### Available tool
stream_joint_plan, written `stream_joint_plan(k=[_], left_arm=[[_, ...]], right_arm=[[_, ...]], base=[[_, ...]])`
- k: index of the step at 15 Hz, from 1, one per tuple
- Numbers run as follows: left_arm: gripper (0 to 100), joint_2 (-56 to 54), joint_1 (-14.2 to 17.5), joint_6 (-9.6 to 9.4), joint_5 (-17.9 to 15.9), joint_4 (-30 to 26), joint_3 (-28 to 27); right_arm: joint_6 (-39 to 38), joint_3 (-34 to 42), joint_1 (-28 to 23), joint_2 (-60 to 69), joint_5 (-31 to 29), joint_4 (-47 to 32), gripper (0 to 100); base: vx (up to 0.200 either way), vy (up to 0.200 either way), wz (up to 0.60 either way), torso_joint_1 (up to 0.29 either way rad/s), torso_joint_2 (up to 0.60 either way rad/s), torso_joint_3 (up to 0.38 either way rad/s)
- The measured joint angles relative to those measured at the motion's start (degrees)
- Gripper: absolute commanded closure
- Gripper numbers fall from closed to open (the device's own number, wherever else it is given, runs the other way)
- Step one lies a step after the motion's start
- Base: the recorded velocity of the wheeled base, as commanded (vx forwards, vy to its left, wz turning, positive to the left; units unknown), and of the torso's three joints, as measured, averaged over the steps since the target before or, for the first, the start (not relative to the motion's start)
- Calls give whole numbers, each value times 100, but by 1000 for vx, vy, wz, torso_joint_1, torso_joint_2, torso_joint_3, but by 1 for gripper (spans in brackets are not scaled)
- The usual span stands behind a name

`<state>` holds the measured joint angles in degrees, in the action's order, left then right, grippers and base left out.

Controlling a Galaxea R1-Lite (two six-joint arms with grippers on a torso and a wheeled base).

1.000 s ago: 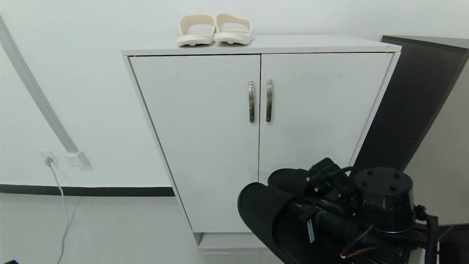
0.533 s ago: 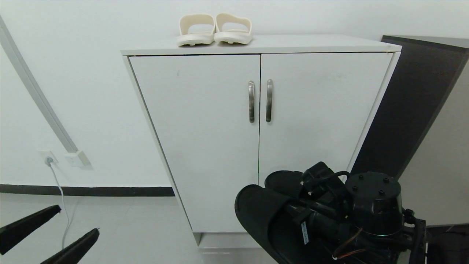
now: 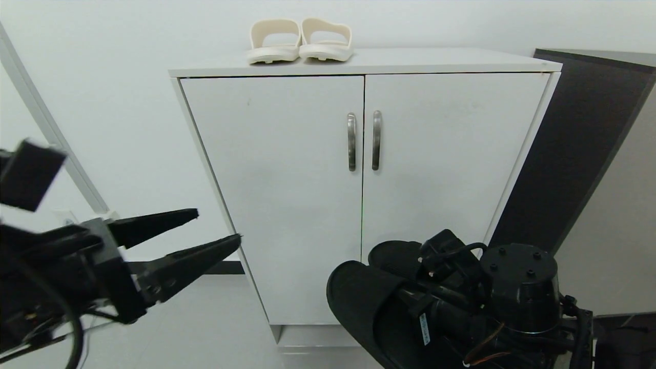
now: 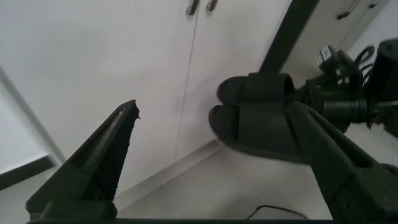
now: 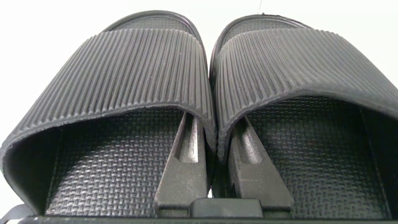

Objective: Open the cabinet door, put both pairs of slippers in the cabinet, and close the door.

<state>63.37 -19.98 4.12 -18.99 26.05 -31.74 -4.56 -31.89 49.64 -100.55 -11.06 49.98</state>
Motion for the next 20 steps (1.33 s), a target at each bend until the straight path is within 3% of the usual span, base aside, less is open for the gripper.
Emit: stream_joint_plan(k=[3,7,11,14,16,20], left_arm=[[0,809,-319,67,26,134,-690],[0,1780,-989,234,-18,156,-1765],[0,2571,-1684,564,-141,17,-2975],[0,3078,-1822,936,-884,-290,-3824],[0,3377,-1802,1237,-1176,-339,-4295],[0,3806,-1762,1295,-941,-218,-4537]], right_arm=[[-9,9,49,-77,66,7,100],[-30,9,60,-121,69,13,100],[-44,12,52,-124,69,21,100],[-44,20,52,-124,69,18,100],[-45,20,60,-124,68,21,100],[-44,17,60,-124,61,49,100]], base=[[0,0,0,0,0,0],[0,0,0,0,0,0],[0,0,0,0,0,0],[0,0,0,0,0,0],[0,0,0,0,0,0],[0,0,0,0,0,0]])
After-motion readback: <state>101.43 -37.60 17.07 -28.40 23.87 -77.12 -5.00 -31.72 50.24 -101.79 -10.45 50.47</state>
